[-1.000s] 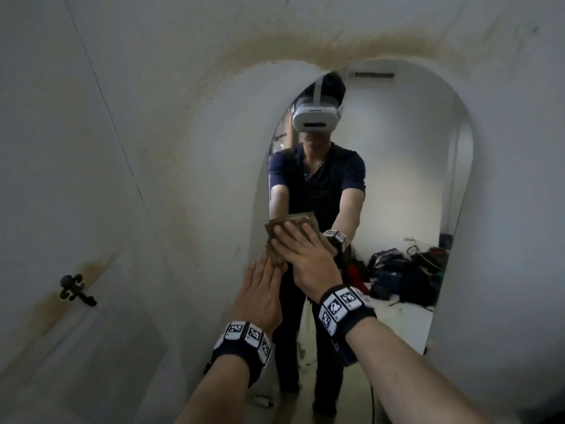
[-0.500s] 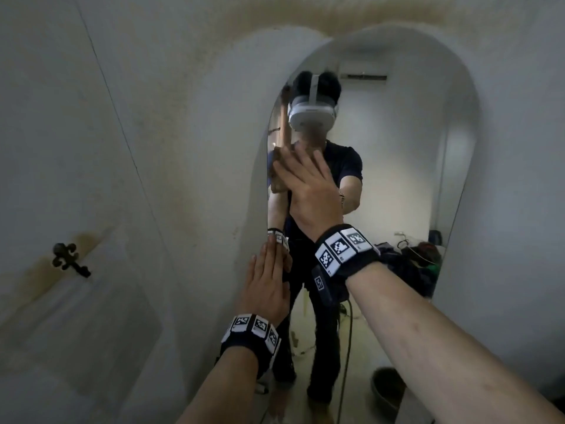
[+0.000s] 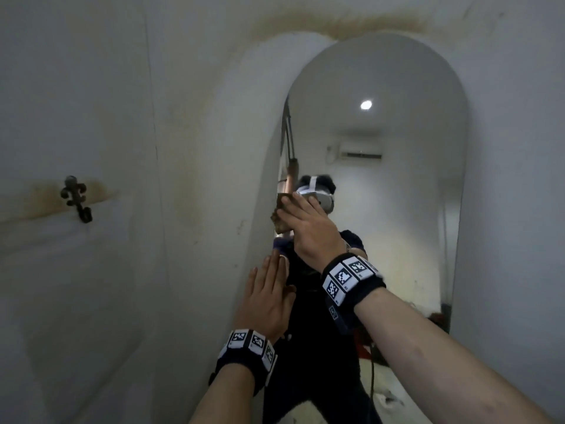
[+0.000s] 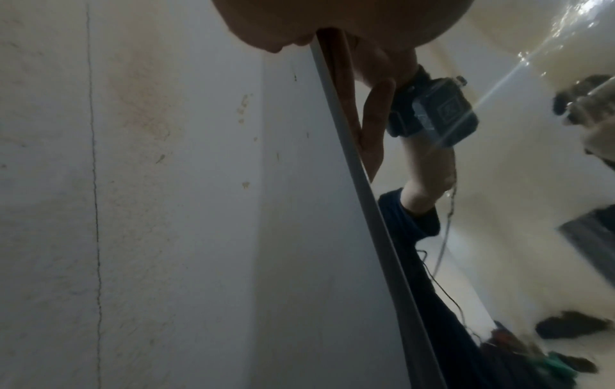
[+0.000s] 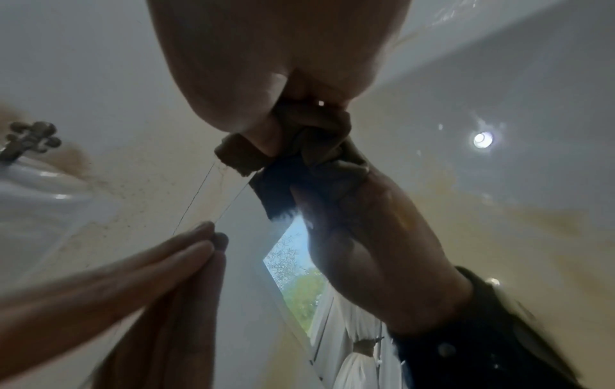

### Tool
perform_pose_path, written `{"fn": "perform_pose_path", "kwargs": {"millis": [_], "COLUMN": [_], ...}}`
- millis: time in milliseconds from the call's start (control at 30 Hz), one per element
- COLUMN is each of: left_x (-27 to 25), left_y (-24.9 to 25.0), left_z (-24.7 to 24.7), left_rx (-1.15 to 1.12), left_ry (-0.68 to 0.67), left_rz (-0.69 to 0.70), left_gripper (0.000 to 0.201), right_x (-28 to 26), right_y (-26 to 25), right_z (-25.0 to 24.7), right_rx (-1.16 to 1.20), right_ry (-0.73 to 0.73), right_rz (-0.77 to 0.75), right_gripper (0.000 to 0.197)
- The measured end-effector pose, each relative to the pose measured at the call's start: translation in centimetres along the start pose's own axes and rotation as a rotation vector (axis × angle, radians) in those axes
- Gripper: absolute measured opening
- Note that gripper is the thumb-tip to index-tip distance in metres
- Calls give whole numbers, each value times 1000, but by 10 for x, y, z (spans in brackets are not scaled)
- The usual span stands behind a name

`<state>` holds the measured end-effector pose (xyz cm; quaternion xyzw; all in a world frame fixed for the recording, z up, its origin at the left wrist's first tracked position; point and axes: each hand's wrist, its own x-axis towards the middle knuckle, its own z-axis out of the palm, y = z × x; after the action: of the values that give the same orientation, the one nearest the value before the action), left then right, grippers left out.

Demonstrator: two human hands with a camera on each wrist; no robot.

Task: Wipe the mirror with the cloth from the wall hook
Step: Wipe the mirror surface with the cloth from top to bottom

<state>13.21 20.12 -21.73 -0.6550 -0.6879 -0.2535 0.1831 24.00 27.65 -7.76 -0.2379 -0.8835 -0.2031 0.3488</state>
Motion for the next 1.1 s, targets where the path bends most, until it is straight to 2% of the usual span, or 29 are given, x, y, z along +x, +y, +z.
{"fn": "perform_pose_path", "kwargs": {"millis": [133, 300, 433, 700, 833, 933, 1100], "left_x": [-12, -20, -29, -75, -95, -101, -105], "left_y": [-5, -17, -20, -28, -36, -40, -40], "left_z": [10, 45, 72, 116, 134, 138, 130], "left_rx": [-17, 103, 135, 110, 82, 78, 61], "left_ry": [66, 271, 344, 369, 347, 322, 346], "left_rz": [22, 93, 116, 140, 148, 133, 171], "left_gripper": [67, 66, 67, 64, 66, 64, 59], "right_x": [-31, -63, -76, -122, -151, -168, -166], "right_y": [-14, -25, -36, -51, -68, -79, -92], "right_z": [5, 29, 44, 86, 106, 116, 89], "right_rx": [-6, -57, -49, 0, -32, -24, 63], "right_ry": [-62, 51, 82, 88, 86, 104, -114], "right_rz": [-30, -27, -19, -29, -24, 5, 109], "right_gripper": [53, 49, 43, 51, 46, 54, 45]}}
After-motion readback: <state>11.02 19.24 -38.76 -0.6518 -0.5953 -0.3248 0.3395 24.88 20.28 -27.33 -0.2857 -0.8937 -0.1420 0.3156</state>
